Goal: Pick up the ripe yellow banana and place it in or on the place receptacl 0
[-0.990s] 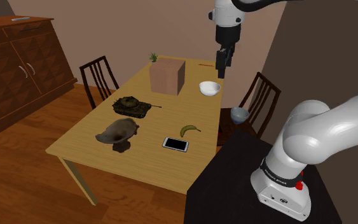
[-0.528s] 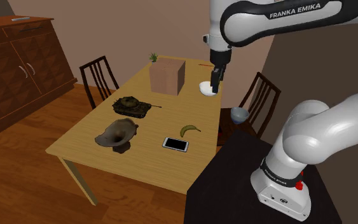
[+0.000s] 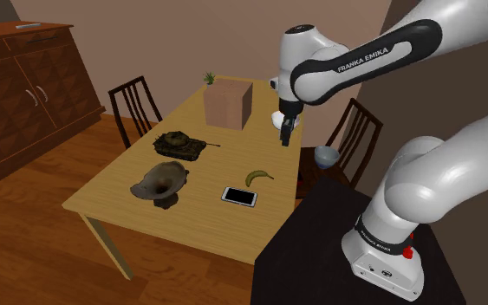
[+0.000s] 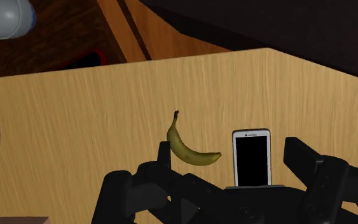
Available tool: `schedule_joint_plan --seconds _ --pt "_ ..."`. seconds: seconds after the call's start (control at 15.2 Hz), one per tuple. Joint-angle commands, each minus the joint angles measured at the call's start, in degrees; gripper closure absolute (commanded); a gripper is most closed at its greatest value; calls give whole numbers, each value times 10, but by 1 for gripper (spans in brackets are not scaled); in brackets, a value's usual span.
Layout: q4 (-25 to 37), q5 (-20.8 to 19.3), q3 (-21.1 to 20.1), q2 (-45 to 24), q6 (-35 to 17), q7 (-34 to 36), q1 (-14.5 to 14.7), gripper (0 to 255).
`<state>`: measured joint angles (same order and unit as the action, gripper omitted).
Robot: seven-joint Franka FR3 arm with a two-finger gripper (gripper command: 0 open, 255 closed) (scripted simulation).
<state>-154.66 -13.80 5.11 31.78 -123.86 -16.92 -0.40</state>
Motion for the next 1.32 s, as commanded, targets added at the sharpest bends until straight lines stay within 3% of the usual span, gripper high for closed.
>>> schedule_joint_plan --seconds 0.0,0.73,1.25 --pt "-15 -12 11 -38 -62 -9 -5 0" --pt "4 -71 49 -315 -357 -36 -27 0" --pt "88 -93 60 -521 -505 -51 -37 0"
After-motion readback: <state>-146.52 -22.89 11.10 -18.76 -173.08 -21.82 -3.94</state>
